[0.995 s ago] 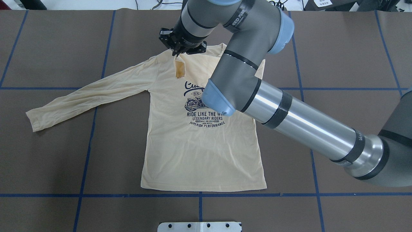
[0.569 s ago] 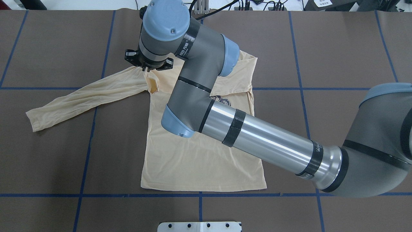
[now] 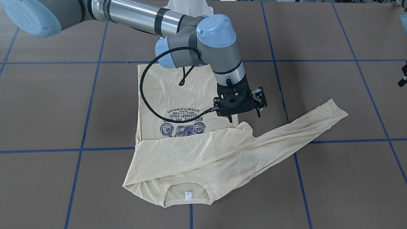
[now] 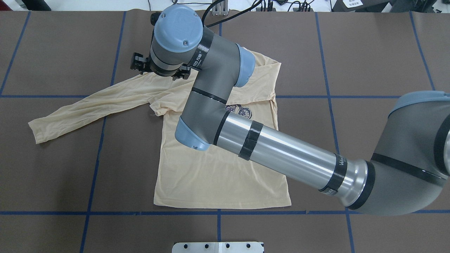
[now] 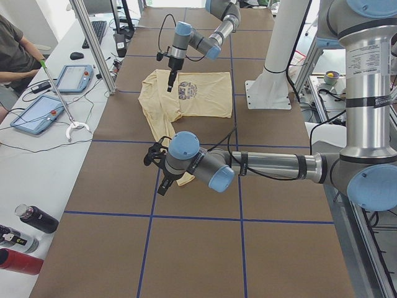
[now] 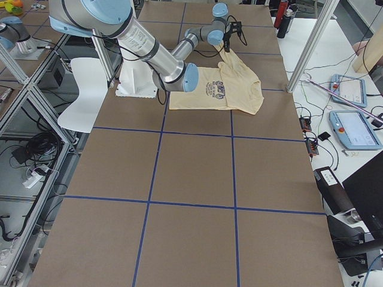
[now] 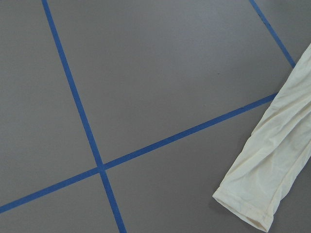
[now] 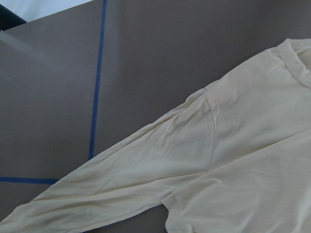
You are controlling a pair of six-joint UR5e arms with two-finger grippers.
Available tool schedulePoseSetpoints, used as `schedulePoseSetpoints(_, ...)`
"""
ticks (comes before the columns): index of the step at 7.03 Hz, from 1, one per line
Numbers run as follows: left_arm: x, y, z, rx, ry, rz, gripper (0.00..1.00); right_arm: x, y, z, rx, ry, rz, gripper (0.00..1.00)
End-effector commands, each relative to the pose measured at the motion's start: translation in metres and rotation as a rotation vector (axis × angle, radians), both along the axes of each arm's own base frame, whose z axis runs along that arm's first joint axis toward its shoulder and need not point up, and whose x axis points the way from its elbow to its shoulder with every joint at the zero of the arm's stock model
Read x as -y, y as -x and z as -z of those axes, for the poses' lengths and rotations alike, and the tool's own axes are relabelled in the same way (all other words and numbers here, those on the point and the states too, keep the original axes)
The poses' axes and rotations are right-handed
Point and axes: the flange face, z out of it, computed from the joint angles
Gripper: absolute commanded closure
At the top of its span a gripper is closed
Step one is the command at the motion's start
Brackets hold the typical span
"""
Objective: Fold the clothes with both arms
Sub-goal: 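Carry the sleeve cuff across the shirt toward the far shoulder, then release the sleeve and raise the right gripper away from the shirt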
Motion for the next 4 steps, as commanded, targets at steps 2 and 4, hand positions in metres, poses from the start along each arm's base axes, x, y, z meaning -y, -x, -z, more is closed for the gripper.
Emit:
schedulePoseSetpoints(2,0.004,-0.084,0.001,-0.052,0.07,0.005,0.01,0.029,-0.144,-0.138,0.031,0.123,0.057,0.0)
schedulePoseSetpoints(4,-0.003,-0.162,-0.015,0.027,0.069,-0.013,0.04,0.043,-0.23,-0.242,0.012,0.257,0.08,0.0)
